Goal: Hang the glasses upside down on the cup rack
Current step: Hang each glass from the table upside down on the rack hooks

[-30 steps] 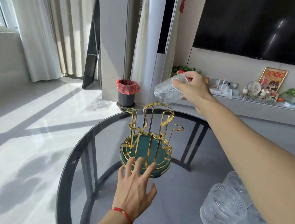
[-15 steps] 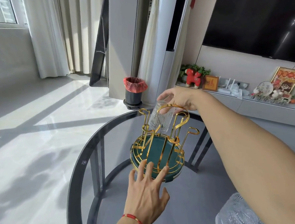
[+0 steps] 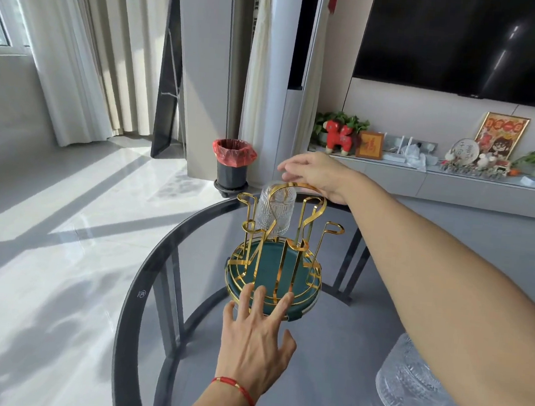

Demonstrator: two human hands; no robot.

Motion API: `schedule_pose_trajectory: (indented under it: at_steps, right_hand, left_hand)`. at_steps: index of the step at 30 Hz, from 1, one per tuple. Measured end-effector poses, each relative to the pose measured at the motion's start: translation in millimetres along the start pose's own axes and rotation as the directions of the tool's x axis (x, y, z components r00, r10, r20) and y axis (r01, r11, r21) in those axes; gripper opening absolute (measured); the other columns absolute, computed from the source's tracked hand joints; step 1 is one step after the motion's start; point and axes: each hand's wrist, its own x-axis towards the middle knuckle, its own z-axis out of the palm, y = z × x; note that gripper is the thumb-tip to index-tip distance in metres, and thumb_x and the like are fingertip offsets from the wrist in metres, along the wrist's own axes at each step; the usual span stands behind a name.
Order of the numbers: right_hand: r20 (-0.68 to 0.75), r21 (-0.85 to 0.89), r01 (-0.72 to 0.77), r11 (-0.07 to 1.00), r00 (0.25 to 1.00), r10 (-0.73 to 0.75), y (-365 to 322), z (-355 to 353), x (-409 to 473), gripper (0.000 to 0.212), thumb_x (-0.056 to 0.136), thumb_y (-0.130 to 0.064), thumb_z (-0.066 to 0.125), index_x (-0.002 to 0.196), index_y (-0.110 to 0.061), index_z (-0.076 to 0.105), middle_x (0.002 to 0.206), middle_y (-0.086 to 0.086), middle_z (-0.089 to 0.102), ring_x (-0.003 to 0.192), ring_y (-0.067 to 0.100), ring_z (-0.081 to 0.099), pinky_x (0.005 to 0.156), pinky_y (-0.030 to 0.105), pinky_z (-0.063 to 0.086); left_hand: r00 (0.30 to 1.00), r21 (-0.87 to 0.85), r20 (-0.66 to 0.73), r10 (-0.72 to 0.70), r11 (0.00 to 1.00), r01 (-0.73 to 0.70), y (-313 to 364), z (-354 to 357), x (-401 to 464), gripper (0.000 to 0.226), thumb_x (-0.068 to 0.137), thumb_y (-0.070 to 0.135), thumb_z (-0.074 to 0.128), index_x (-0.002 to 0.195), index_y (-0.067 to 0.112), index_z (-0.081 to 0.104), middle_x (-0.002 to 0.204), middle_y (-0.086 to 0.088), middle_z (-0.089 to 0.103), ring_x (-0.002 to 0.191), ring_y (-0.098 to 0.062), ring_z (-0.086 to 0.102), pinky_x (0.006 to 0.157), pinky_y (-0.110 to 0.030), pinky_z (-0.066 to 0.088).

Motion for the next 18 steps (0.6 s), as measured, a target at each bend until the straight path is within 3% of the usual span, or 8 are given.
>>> schedule_pose_trajectory:
  at_steps: [1, 3, 5, 8, 10, 12, 15, 18]
  right_hand:
    - [-0.078, 0.023, 0.023, 0.999, 0.997, -0.022, 2.1, -2.6, -11.3, 0.029, 0.106, -0.019, 0.058, 0.129, -0.006, 0.07, 0.132, 0.022, 0.07, 0.133, 0.036, 0.063, 0.102, 0.037, 0.057]
    - [-0.189, 0.029, 0.052, 0.998, 0.981, -0.045, 5.9, -10.0, -40.7, 0.028, 0.104, -0.02, 0.058, 0.125, -0.008, 0.071, 0.13, 0.023, 0.071, 0.127, 0.035, 0.066, 0.104, 0.042, 0.057]
    - [-0.238, -0.004, 0.078, 0.997, 0.968, -0.077, 12.7, -19.2, -79.8, 0.024, 0.103, -0.022, 0.059, 0.119, -0.015, 0.074, 0.122, 0.012, 0.075, 0.118, 0.027, 0.071, 0.105, 0.045, 0.056]
    - [-0.278, -0.018, 0.111, 0.994, 0.954, -0.112, 29.7, -30.1, -148.5, 0.019, 0.101, -0.02, 0.06, 0.109, -0.024, 0.077, 0.116, 0.0, 0.077, 0.113, 0.017, 0.071, 0.104, 0.043, 0.056]
    - [-0.329, -0.002, 0.121, 0.993, 0.937, -0.115, 46.5, -34.2, -194.5, 0.019, 0.099, -0.014, 0.062, 0.104, -0.022, 0.078, 0.113, 0.003, 0.079, 0.11, 0.021, 0.073, 0.101, 0.043, 0.058]
    - [-0.393, 0.05, 0.126, 0.991, 0.914, -0.097, 65.5, -35.9, -235.9, 0.019, 0.098, -0.006, 0.063, 0.103, -0.014, 0.079, 0.108, 0.005, 0.08, 0.105, 0.024, 0.075, 0.094, 0.04, 0.061]
    - [-0.502, 0.143, 0.163, 0.976, 0.862, -0.07, 94.5, -33.0, -284.7, 0.021, 0.098, 0.003, 0.059, 0.103, -0.006, 0.077, 0.098, 0.006, 0.08, 0.088, 0.019, 0.077, 0.081, 0.031, 0.062]
    - [-0.589, 0.228, 0.2, 0.953, 0.807, -0.029, 119.8, -24.6, -311.8, 0.023, 0.099, 0.006, 0.055, 0.101, -0.005, 0.075, 0.094, 0.011, 0.078, 0.078, 0.011, 0.073, 0.073, 0.024, 0.06]
  left_hand:
    - [1.0, 0.008, 0.01, 0.001, 1.0, -0.001, 0.5, -0.7, 0.0, 0.064, 0.089, 0.057, 0.041, 0.15, 0.043, 0.026, 0.153, -0.011, 0.041, 0.149, -0.038, 0.023, 0.114, -0.058, 0.035]
    - [1.0, 0.027, 0.012, 0.001, 1.0, -0.001, 3.1, -4.2, -1.5, 0.065, 0.09, 0.055, 0.044, 0.151, 0.04, 0.027, 0.153, -0.013, 0.04, 0.147, -0.037, 0.024, 0.112, -0.055, 0.037]
    - [1.0, 0.059, 0.024, -0.011, 0.998, 0.01, 9.4, -11.0, -3.4, 0.067, 0.09, 0.051, 0.048, 0.152, 0.032, 0.03, 0.154, -0.016, 0.037, 0.144, -0.038, 0.027, 0.111, -0.053, 0.037]
    - [0.996, 0.028, -0.071, 0.048, 0.999, -0.046, 32.7, -29.6, -5.6, 0.064, 0.082, 0.04, 0.062, 0.139, 0.014, 0.05, 0.144, -0.021, 0.048, 0.13, -0.041, 0.044, 0.1, -0.051, 0.045]
    - [0.965, -0.113, -0.185, 0.183, 0.972, -0.206, 56.4, -37.6, -11.1, 0.056, 0.077, 0.034, 0.064, 0.128, 0.012, 0.057, 0.132, -0.016, 0.055, 0.115, -0.037, 0.052, 0.093, -0.047, 0.048]
    - [0.945, -0.361, -0.23, 0.233, 0.881, -0.305, 83.7, -44.6, -20.5, 0.052, 0.077, 0.033, 0.062, 0.125, 0.014, 0.058, 0.123, -0.008, 0.056, 0.11, -0.03, 0.051, 0.093, -0.04, 0.045]
    - [0.968, -0.703, -0.054, 0.244, 0.68, -0.21, 117.3, -47.4, -31.0, 0.063, 0.081, 0.046, 0.06, 0.137, 0.021, 0.05, 0.127, 0.004, 0.052, 0.119, -0.014, 0.049, 0.101, -0.03, 0.043]
    - [0.95, -0.78, 0.12, 0.289, 0.62, -0.091, 138.2, -41.4, -32.0, 0.086, 0.079, 0.045, 0.071, 0.152, 0.023, 0.032, 0.146, 0.005, 0.046, 0.131, -0.01, 0.045, 0.109, -0.033, 0.042]
